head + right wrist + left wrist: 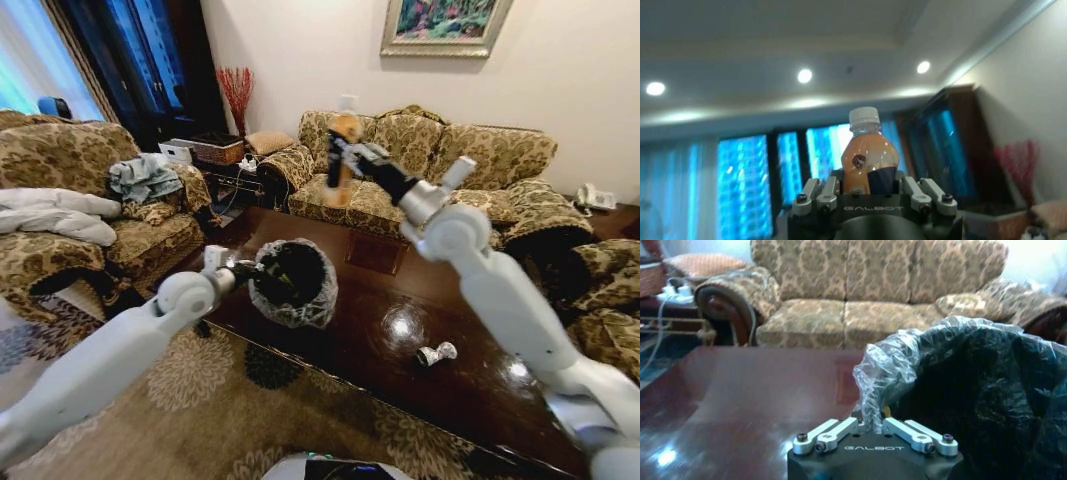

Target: Move to the front of the table and place the trash on the table into the trash bin.

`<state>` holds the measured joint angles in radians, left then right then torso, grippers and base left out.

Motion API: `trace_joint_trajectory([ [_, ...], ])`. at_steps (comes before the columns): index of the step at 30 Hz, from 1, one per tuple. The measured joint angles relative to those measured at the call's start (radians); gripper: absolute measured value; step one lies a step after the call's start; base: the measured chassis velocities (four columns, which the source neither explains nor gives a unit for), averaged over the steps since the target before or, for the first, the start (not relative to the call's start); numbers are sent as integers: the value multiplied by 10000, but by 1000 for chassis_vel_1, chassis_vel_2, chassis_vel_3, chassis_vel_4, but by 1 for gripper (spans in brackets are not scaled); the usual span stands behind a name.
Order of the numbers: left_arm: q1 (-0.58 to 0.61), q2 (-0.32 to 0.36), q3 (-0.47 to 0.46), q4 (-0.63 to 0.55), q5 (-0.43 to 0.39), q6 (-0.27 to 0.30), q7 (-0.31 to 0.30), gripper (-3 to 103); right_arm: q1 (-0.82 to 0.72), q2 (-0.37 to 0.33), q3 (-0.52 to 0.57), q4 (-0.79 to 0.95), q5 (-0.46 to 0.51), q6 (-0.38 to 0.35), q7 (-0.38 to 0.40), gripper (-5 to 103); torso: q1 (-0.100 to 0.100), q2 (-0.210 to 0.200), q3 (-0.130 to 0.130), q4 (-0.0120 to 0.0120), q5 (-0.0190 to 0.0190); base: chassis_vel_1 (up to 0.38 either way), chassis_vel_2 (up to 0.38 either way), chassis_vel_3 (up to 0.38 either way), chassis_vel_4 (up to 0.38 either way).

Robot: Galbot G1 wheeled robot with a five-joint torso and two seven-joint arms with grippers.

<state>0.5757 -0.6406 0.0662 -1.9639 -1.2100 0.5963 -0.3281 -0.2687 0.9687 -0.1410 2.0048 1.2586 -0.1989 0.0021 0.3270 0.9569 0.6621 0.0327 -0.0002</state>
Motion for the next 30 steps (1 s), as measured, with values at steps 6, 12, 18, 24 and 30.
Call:
trace_joint_trajectory([
  [6, -699, -198, 377, 325, -125, 60, 102, 2, -1499, -709, -466, 196, -1698, 50, -669, 41, 1, -1, 2, -5, 10, 0, 0, 0, 0],
  [12, -799, -219, 363, 289, -162, 73, 175, 2, -2124, -926, -469, 265, -2445, 42, -1060, 41, -1, 0, 0, -2, 1, 0, 0, 0, 0],
  [18, -741, -190, 336, 80, -255, 106, 114, 2, -2192, -920, -554, 287, -3060, 142, -1169, 49, 1, -1, 1, -2, 3, 0, 0, 0, 0],
  [24, -367, -3, -3, -155, -262, 112, 118, 2, -2148, -1269, -354, 691, -2960, 132, -810, 71, -1, -1, 0, -1, 2, 0, 0, 0, 0],
  [30, 36, 70, -344, -418, -261, 142, 108, 2, -2165, -1960, 85, 1277, -2414, 80, -364, 92, 0, 0, 0, -1, 2, 0, 0, 0, 0],
])
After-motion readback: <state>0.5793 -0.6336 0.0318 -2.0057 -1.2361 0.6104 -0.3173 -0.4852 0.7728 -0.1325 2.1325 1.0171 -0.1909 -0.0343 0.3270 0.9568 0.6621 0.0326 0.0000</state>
